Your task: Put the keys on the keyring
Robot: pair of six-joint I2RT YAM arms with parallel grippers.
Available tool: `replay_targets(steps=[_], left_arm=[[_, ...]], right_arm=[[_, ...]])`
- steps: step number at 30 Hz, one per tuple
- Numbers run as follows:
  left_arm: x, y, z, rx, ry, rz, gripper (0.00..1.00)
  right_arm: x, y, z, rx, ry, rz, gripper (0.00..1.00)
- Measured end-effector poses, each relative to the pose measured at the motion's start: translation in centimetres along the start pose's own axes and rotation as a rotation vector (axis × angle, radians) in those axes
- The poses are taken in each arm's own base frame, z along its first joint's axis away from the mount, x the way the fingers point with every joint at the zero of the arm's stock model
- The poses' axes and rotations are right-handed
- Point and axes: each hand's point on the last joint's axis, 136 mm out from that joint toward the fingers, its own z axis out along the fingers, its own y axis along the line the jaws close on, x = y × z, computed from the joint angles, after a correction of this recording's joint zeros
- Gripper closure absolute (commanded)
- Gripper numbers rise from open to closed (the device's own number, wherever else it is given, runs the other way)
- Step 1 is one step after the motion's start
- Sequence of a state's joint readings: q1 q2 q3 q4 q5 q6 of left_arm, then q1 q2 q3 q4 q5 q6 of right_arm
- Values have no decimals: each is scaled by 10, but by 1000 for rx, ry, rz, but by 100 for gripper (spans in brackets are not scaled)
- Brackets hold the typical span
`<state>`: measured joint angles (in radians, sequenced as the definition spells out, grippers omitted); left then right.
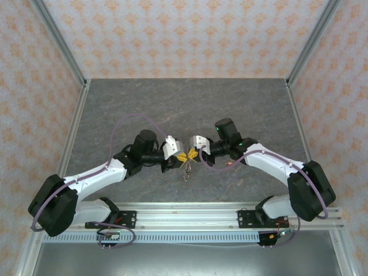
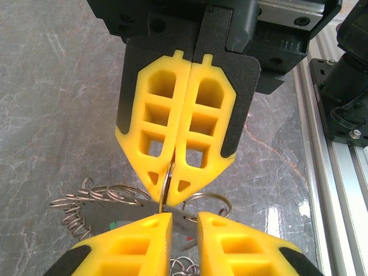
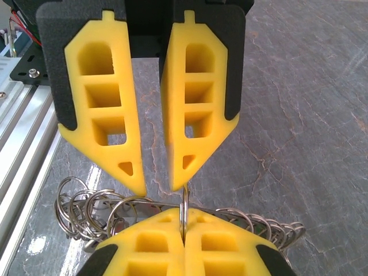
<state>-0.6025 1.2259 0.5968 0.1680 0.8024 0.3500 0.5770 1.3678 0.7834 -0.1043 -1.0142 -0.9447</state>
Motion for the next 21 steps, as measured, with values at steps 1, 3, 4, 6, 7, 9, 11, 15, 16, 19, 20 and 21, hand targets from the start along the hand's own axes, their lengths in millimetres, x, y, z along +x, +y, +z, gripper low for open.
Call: replay_targets(steps=[1,3,4,6,7,9,11,15,16,19,20,21], left_arm=[[0,0,0,-3,0,1,80],[-1,1,-1,-17,0,6,79],[-2,1,-2,-23,-1,10,79],[-7,4,-6,-48,-12,21,77],[-9,4,-7,-57,-17,26,77],[-12,6,-8,-68,-24,32,77],[-9,7,-7,-69,-17,28,77],[0,7,-1,-54,11,8,77],[2,7,1,-46,17,2,77],[3,7,5,-28,23,-6,80],[3,7,6,-23,24,-8,82],[3,6,6,-16,23,-8,85]], right_arm=[[0,0,0,0,0,0,100],[0,0,0,1,1,-2,100],[0,0,0,1,1,-3,100],[0,0,0,-1,2,-2,100],[1,1,0,-2,2,-1,100],[1,1,0,-6,2,-2,100],[1,2,1,-10,1,0,100],[-3,3,1,-17,-19,1,100],[-4,2,1,-18,-24,1,100],[-1,4,1,-22,-24,22,100],[0,4,2,-22,-24,27,100],[0,4,2,-22,-23,34,100]])
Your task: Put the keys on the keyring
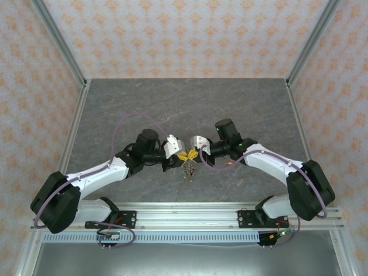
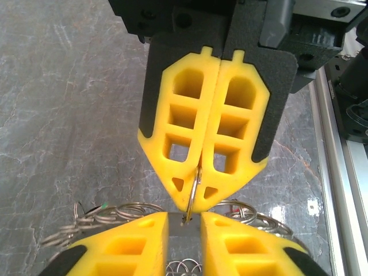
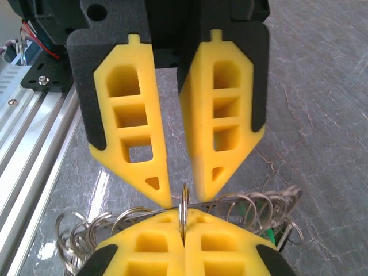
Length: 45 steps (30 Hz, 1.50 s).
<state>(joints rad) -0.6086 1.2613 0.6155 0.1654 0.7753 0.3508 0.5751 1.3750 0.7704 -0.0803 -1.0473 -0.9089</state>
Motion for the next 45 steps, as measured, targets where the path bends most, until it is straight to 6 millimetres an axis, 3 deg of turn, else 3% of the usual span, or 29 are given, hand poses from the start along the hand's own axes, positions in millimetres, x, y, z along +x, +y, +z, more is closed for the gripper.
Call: replay_targets(steps=[4,12,34,42,45], left_arm=[[-1,0,-1,6,6,-6,100],[-1,0,-1,7,18,-29,100],[0,3,5,-8,-53,-114,100],[-4,5,5,-13,-71,-121,100],[-4,5,5,-12,-71,-121,92]], right_arm=[[0,0,0,-2,0,19,100],[3,2,0,3,0,72,93],[8,-4,-4,125,-42,93,88],[5,-6,-9,141,-59,106,100],[5,-6,-9,140,-60,108,100]])
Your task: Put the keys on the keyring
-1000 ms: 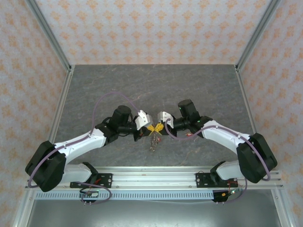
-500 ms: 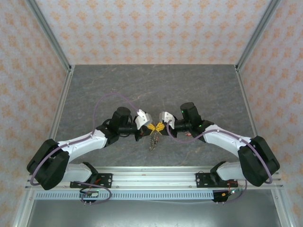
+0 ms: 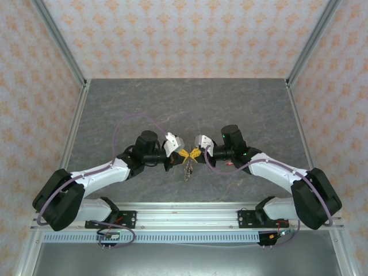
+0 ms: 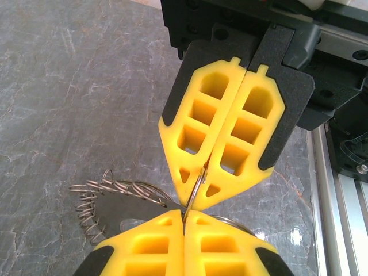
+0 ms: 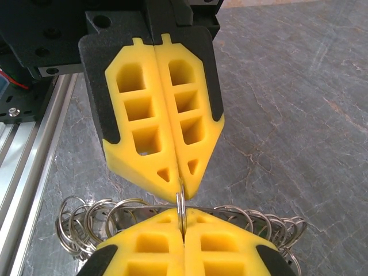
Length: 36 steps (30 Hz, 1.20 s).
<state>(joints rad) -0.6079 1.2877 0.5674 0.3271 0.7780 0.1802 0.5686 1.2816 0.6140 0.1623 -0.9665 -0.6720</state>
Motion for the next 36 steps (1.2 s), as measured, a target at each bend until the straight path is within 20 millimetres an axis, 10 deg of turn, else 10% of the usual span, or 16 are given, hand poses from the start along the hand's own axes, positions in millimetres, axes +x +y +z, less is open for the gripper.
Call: replay_targets(steps=[11,24,36], left_arm=[[-4,-9,-1,59,22,23,78],[-1,-16,0,112,49,49,91],[0,-20,2,152,68,47,83]], right_arm=[[-2,5,-1,-36,-16,6,100],[0,14,-2,-90,-20,36,100],[1,17,-1,-127,-25,69,100]])
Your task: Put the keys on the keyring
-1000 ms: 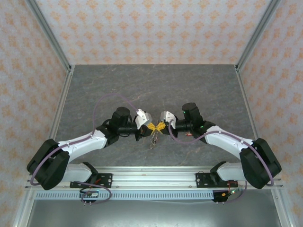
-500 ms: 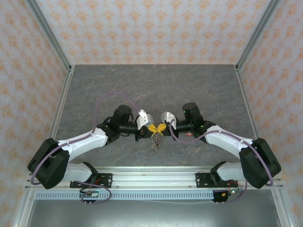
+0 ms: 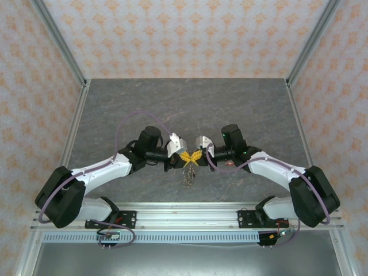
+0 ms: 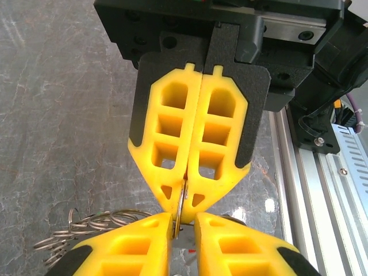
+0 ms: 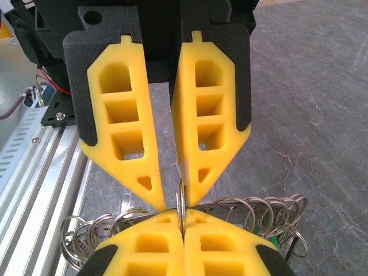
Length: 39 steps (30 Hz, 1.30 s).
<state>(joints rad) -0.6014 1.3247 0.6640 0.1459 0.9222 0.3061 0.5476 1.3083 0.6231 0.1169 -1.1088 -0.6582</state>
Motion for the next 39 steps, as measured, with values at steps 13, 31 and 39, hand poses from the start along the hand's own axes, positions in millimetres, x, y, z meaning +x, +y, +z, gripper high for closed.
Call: replay_targets(steps=[13,31,39], left_arm=[[0,6,-1,-40,14,5,100],[0,17,-13,-173,-20,-34,100],[-6,24,-18,-231,-38,-81,100]], right_arm=[[-1,-14,-7,119,30,36,73],[108,-87,-160,1231,65,1108,68],[172,-64,-158,1286,281,1377,68]])
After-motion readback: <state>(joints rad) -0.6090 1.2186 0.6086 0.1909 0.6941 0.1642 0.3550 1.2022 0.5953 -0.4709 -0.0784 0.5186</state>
